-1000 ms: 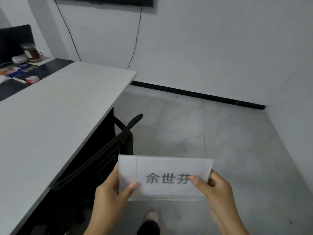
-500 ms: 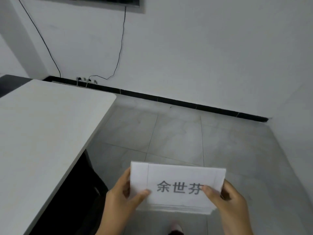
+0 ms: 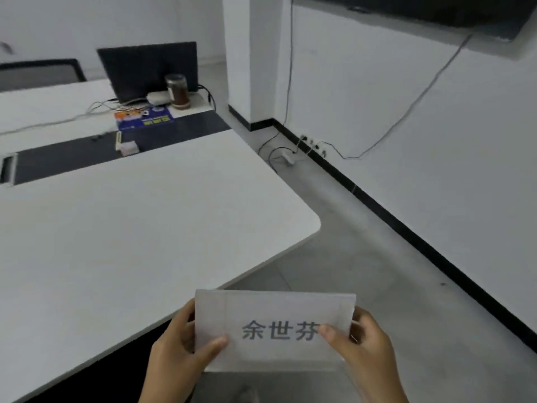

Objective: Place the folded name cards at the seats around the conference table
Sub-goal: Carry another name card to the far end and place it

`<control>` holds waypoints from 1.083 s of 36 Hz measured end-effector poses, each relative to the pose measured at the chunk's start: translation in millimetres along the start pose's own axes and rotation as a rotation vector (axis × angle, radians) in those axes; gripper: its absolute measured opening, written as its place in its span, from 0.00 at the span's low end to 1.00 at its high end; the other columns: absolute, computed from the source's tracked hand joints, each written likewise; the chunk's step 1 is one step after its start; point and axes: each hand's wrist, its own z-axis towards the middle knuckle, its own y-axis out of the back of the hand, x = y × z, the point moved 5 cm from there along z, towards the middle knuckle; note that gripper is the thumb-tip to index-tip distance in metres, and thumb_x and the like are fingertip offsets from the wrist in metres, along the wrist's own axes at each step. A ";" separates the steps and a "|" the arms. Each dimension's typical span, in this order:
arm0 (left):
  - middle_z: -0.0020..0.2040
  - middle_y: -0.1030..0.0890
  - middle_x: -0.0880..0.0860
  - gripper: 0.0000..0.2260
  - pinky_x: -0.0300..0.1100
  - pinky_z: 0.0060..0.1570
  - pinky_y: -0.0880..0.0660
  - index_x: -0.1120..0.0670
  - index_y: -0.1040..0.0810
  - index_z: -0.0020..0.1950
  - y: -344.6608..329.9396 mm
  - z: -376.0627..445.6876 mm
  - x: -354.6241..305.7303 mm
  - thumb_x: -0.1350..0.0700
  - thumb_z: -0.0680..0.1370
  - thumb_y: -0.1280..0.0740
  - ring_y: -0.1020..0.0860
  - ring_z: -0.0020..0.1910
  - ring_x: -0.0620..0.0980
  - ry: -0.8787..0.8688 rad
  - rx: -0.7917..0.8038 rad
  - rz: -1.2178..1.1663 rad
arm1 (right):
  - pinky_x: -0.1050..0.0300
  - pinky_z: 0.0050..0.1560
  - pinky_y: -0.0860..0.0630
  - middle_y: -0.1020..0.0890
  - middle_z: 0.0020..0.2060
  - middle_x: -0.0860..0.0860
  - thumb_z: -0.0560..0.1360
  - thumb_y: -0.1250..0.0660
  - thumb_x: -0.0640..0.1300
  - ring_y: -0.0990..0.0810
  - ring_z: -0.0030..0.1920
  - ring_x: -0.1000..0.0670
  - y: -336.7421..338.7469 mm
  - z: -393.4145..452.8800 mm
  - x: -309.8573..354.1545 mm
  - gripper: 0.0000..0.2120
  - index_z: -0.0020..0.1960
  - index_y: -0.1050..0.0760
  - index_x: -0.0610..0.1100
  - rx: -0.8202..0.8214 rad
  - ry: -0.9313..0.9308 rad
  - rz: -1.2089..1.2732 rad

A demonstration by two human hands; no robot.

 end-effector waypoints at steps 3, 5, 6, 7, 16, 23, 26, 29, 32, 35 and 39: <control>0.26 0.22 0.31 0.32 0.23 0.32 0.27 0.50 0.31 0.63 12.2 23.5 -0.6 0.67 0.63 0.26 0.23 0.34 0.28 0.034 -0.086 0.007 | 0.69 0.30 0.25 0.16 0.38 0.49 0.54 0.22 0.41 0.20 0.31 0.59 -32.8 41.9 8.1 0.20 0.43 0.24 0.48 0.119 0.007 -0.037; 0.28 0.20 0.35 0.32 0.24 0.33 0.26 0.51 0.32 0.65 16.2 45.0 -3.5 0.65 0.64 0.26 0.21 0.34 0.31 0.030 -0.102 0.029 | 0.69 0.30 0.24 0.17 0.39 0.47 0.58 0.22 0.37 0.19 0.34 0.55 -54.1 67.9 13.2 0.18 0.43 0.24 0.48 0.174 0.011 -0.056; 0.32 0.20 0.36 0.32 0.24 0.33 0.26 0.50 0.33 0.66 17.9 57.3 -5.8 0.64 0.65 0.26 0.21 0.35 0.32 0.023 -0.110 0.042 | 0.68 0.30 0.24 0.17 0.40 0.46 0.61 0.24 0.35 0.19 0.37 0.52 -64.4 81.6 16.3 0.17 0.45 0.24 0.46 0.199 0.012 -0.063; 0.36 0.21 0.37 0.31 0.25 0.34 0.26 0.49 0.33 0.66 19.5 69.6 -8.9 0.62 0.66 0.26 0.21 0.36 0.33 0.014 -0.122 0.049 | 0.67 0.30 0.23 0.17 0.41 0.45 0.62 0.25 0.34 0.19 0.39 0.49 -73.9 95.2 20.8 0.16 0.47 0.24 0.44 0.217 0.015 -0.073; 0.40 0.18 0.44 0.30 0.26 0.35 0.26 0.43 0.34 0.62 23.5 153.2 -24.4 0.62 0.66 0.27 0.20 0.41 0.35 0.073 -0.273 -0.007 | 0.64 0.35 0.20 0.17 0.42 0.46 0.64 0.27 0.33 0.19 0.43 0.46 -136.6 196.6 71.9 0.18 0.50 0.25 0.45 0.359 0.099 -0.147; 0.42 0.19 0.44 0.29 0.24 0.35 0.27 0.37 0.35 0.56 28.7 199.1 -13.9 0.63 0.67 0.28 0.22 0.42 0.32 0.162 -0.420 -0.042 | 0.68 0.31 0.24 0.17 0.42 0.46 0.64 0.27 0.34 0.18 0.42 0.49 -197.8 260.8 80.1 0.18 0.52 0.25 0.43 0.528 0.086 -0.220; 0.41 0.20 0.42 0.28 0.23 0.35 0.28 0.39 0.35 0.56 25.8 209.3 -14.1 0.65 0.67 0.28 0.22 0.40 0.30 0.189 -0.433 -0.062 | 0.71 0.31 0.25 0.18 0.42 0.45 0.64 0.27 0.33 0.19 0.39 0.52 -211.2 274.4 82.5 0.17 0.50 0.25 0.45 0.564 0.108 -0.211; 0.42 0.20 0.44 0.27 0.24 0.36 0.28 0.45 0.33 0.60 26.7 228.8 -6.3 0.65 0.67 0.28 0.21 0.41 0.32 0.242 -0.494 -0.091 | 0.71 0.34 0.24 0.19 0.46 0.42 0.64 0.27 0.31 0.20 0.44 0.49 -240.7 302.9 87.0 0.18 0.44 0.26 0.51 0.650 0.139 -0.218; 0.43 0.20 0.43 0.28 0.24 0.37 0.27 0.45 0.34 0.61 28.8 243.2 0.4 0.64 0.67 0.28 0.22 0.42 0.32 0.270 -0.540 -0.111 | 0.71 0.34 0.24 0.20 0.48 0.41 0.64 0.28 0.31 0.20 0.42 0.52 -260.5 319.4 88.6 0.19 0.43 0.27 0.53 0.713 0.154 -0.208; 0.43 0.20 0.41 0.28 0.24 0.38 0.27 0.43 0.34 0.59 28.9 249.1 2.3 0.64 0.66 0.28 0.21 0.42 0.31 0.283 -0.565 -0.108 | 0.72 0.34 0.25 0.21 0.48 0.41 0.64 0.28 0.31 0.20 0.36 0.60 -269.2 328.6 88.2 0.20 0.43 0.27 0.54 0.737 0.171 -0.220; 0.44 0.20 0.42 0.28 0.24 0.41 0.26 0.45 0.33 0.60 30.3 250.1 7.5 0.63 0.66 0.27 0.21 0.44 0.32 0.307 -0.558 -0.115 | 0.75 0.39 0.25 0.21 0.48 0.45 0.63 0.27 0.31 0.19 0.44 0.55 -271.4 333.3 91.9 0.21 0.44 0.27 0.54 0.776 0.233 -0.278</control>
